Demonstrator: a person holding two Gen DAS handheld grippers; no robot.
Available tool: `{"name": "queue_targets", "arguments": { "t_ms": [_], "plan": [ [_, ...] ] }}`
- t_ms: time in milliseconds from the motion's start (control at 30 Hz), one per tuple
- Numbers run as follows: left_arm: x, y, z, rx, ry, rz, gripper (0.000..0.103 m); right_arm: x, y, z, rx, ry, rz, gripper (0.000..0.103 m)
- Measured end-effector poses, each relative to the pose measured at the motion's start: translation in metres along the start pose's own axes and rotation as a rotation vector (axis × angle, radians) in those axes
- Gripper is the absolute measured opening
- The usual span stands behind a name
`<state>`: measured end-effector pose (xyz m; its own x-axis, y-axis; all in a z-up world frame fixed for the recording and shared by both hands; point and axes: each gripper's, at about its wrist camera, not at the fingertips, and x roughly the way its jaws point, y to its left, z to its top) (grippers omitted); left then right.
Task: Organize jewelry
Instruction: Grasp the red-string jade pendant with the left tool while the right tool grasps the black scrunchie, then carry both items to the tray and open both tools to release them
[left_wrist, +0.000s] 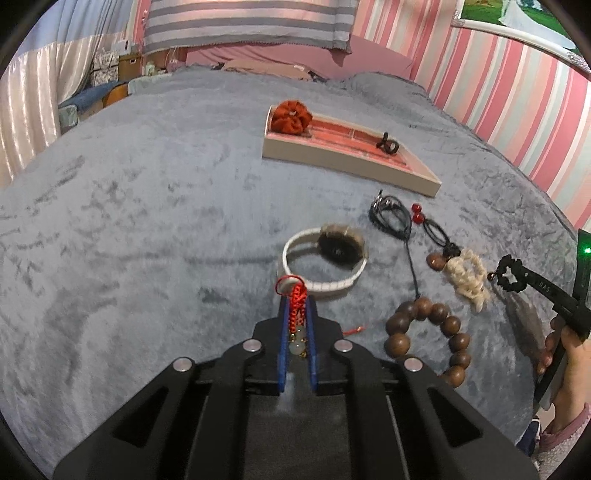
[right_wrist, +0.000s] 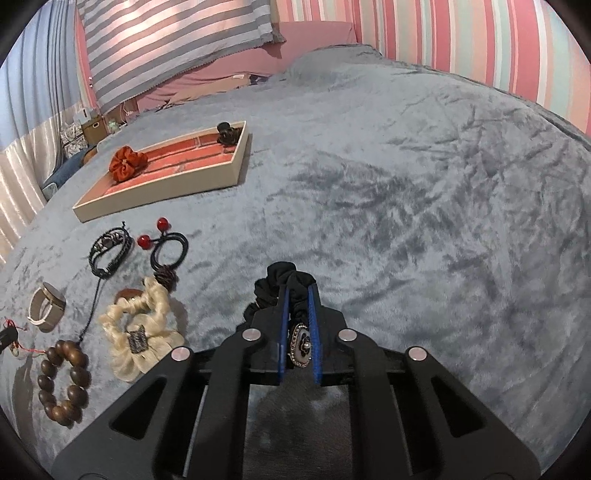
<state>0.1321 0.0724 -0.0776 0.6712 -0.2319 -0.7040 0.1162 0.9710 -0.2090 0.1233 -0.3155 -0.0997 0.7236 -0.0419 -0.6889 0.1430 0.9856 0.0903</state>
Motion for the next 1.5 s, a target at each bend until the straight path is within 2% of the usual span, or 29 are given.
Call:
{"name": "queue_targets", "arguments": {
  "t_ms": [400,700,1067,1333,1500],
  "plan": [
    [-0.012,-0.005,0.053,0.032,-0.087,-0.033,0.009,-0.004,0.013,0.025,-0.025,-0.036,0.016,0.011],
    [0.006,-0.009,0.112,0.067,-0.112,-0.035,0.009,0.004,0.03,0.069,-0.064,-0.071,0.021,0.011],
    [0.071,-0.019,0.193,0.115,-0.083,-0.021,0.009,0.039,0.059,0.139,-0.085,-0.101,0.029,0.011],
    [0.14,-0.032,0.238,0.134,-0.022,-0.013,0.009,0.089,0.083,0.186,-0.091,-0.081,0.047,0.011],
    [0.188,-0.038,0.256,0.154,0.027,0.024,0.009,0.128,0.103,0.204,-0.124,-0.053,0.039,0.011]
  ]
}}
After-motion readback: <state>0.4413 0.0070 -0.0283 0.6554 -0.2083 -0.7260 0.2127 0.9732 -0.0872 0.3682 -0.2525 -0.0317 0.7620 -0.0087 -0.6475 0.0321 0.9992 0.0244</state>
